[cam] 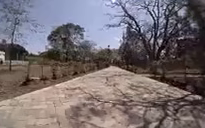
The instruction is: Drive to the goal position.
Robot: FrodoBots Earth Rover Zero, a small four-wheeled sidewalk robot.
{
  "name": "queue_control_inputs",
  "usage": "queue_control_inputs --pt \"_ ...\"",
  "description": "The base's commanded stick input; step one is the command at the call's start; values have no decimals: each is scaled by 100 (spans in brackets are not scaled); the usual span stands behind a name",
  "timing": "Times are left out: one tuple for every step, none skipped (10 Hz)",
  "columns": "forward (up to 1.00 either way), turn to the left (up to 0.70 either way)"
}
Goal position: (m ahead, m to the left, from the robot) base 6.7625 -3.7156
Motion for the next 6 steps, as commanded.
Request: queue_control_inputs --pt "100 0" --pt "100 0" --pt "100 0" --pt "100 0" --pt "100 0" --pt "100 0"
